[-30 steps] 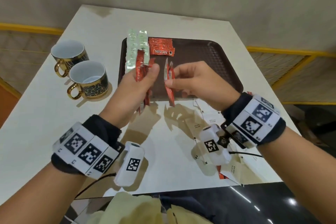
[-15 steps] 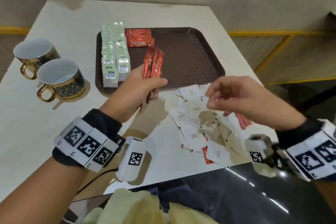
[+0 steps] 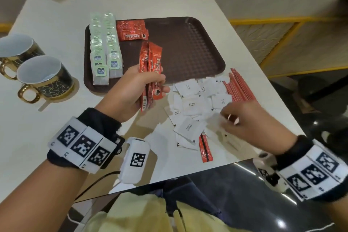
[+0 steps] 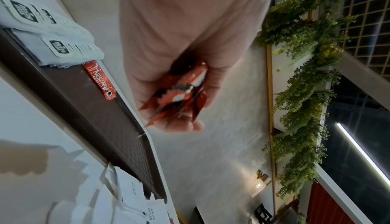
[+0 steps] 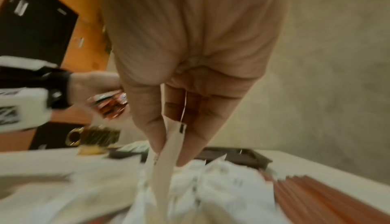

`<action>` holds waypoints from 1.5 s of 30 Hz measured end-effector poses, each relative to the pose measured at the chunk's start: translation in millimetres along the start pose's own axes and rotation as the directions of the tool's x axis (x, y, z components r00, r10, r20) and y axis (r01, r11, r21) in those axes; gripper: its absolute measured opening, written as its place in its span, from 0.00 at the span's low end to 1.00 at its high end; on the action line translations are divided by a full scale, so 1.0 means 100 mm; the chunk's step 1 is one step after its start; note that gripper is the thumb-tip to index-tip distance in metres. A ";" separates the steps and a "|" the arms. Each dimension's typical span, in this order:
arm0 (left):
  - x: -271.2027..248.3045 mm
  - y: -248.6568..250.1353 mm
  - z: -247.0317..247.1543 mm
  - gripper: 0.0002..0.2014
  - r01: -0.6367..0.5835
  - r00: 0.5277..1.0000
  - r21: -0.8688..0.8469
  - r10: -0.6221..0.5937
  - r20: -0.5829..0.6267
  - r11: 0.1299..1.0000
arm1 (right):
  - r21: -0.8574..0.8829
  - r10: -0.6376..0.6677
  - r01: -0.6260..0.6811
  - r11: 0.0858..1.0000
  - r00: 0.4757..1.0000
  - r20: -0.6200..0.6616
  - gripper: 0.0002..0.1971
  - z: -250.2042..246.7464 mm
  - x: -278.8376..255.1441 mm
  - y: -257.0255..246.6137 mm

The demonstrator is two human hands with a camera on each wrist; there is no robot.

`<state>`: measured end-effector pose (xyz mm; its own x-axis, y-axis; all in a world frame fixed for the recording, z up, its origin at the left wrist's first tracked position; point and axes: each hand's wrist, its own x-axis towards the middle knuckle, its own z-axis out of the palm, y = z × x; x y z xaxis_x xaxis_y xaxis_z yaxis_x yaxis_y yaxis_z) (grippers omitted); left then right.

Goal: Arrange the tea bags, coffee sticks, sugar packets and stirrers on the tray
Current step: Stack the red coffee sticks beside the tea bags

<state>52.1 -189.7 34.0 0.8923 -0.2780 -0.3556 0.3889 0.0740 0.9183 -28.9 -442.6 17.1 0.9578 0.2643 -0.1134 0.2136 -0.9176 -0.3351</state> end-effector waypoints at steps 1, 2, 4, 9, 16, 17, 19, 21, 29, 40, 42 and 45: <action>-0.01 0.00 -0.01 0.07 0.007 1.000 -0.009 -0.007 -0.001 1.000 | -0.001 -0.021 0.021 1.000 0.994 -0.105 0.04 -0.09 0.05 0.01; -0.01 0.00 -0.02 0.07 0.009 1.000 -0.019 -0.009 0.000 1.000 | -0.005 -0.036 0.035 0.999 0.978 -0.208 0.03 -0.15 0.12 0.04; -0.03 0.00 -0.03 0.08 0.006 1.000 -0.041 -0.006 -0.004 0.999 | -0.032 -0.052 0.044 0.999 0.938 -0.344 0.02 -0.18 0.26 0.06; -0.05 -0.03 -0.10 0.10 -0.014 0.999 -0.066 0.011 -0.036 0.998 | -0.021 0.013 -0.019 1.000 0.964 -0.265 0.14 0.04 0.25 0.00; -0.02 -0.06 -0.18 0.01 0.026 0.997 -0.028 -0.028 -0.076 0.999 | -0.111 0.212 -0.191 0.975 0.949 0.234 0.16 0.46 -0.07 -0.31; -0.01 -0.08 -0.18 0.03 0.036 0.997 -0.017 -0.037 -0.065 0.999 | -0.083 0.217 -0.204 0.975 0.956 0.199 0.12 0.50 -0.05 -0.32; -0.01 -0.09 -0.18 0.07 0.056 0.998 0.000 -0.056 -0.039 0.998 | -0.071 0.220 -0.212 0.975 0.964 0.147 0.05 0.52 -0.01 -0.33; -0.01 -0.07 -0.19 0.06 0.068 0.997 -0.014 -0.068 -0.027 0.998 | -0.091 0.221 -0.210 0.973 0.965 0.138 0.04 0.48 0.03 -0.33; -0.04 0.03 -0.36 0.10 0.109 0.994 -0.164 -0.104 0.043 0.980 | 0.169 0.117 -0.119 0.978 0.993 0.021 0.07 -0.39 0.19 -0.22; -0.10 0.09 -0.42 0.12 0.079 0.987 -0.139 -0.058 0.151 0.987 | 0.712 -0.324 0.267 0.649 0.944 -0.059 0.04 -0.58 0.76 -0.89; -0.12 0.08 -0.43 0.15 0.090 0.980 -0.095 -0.071 0.184 0.991 | 0.681 -0.347 0.263 0.683 0.938 -0.013 0.07 -0.48 0.96 -0.97; -0.13 0.07 -0.47 0.16 0.078 0.980 -0.068 -0.064 0.189 0.995 | 0.697 -0.327 0.222 0.682 0.945 0.019 0.12 -0.43 1.18 -1.03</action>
<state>54.2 -140.6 36.8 0.8065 -0.4580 -0.3739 0.4716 0.1169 0.8740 70.0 -329.7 78.6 0.8313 0.5557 -0.0155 0.2239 -0.3602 -0.9056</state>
